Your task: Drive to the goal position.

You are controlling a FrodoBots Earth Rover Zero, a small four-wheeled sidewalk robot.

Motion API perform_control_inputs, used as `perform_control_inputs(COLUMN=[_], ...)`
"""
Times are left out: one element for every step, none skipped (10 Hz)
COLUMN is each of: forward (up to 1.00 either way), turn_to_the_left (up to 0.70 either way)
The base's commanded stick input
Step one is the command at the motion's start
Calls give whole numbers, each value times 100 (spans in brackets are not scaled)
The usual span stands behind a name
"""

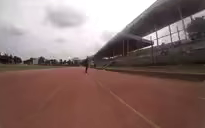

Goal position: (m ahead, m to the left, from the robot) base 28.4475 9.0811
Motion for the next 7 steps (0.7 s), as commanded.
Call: perform_control_inputs(forward=[70, 70, 70, 70, 70, 70, 70], turn_to_the_left=[0, 0, 0, 8, 24, 32, 29])
